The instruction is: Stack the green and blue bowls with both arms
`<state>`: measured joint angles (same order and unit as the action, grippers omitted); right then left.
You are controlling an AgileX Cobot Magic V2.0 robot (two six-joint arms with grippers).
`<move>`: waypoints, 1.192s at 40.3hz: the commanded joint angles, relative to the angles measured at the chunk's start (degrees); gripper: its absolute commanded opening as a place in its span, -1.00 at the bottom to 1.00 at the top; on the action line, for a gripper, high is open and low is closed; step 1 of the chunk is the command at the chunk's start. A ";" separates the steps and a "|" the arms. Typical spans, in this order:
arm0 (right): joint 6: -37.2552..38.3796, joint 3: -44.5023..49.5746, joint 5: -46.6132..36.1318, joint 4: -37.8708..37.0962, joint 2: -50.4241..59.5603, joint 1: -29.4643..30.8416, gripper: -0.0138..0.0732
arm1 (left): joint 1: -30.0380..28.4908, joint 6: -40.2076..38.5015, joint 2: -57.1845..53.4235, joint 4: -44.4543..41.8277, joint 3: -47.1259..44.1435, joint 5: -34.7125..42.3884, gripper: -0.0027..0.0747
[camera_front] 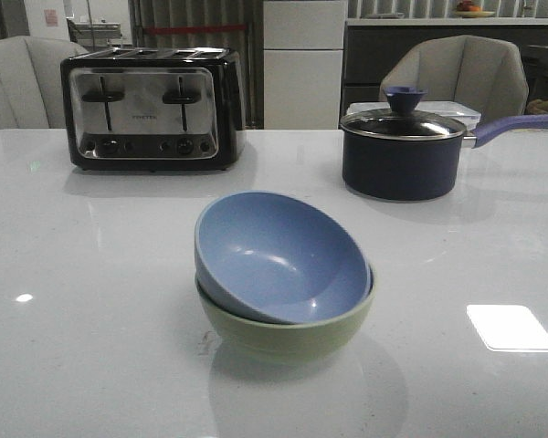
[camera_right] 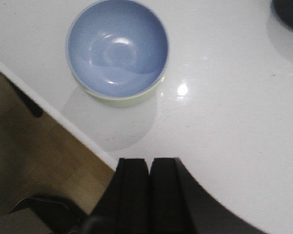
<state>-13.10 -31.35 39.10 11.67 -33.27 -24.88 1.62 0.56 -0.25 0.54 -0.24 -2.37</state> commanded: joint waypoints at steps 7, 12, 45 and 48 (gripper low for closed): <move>-0.66 11.50 -21.66 -1.90 16.30 14.45 -0.56 | 0.05 -0.56 -1.20 -0.05 -0.26 5.28 -0.69; -0.58 20.64 -30.09 -1.90 25.21 20.42 -0.56 | 0.05 -0.56 -1.20 -0.05 -0.26 5.28 -0.69; 18.01 32.76 -43.38 -14.68 34.99 23.38 -0.56 | 0.05 -0.56 -1.08 -0.05 -0.26 5.28 -0.69; 20.24 32.76 -43.55 -16.26 34.99 23.38 -0.56 | 0.05 -0.56 -1.08 -0.05 -0.26 5.28 -0.69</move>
<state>2.69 1.61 1.65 -0.47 0.56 -1.56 1.62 0.56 -0.25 0.54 -0.24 -2.34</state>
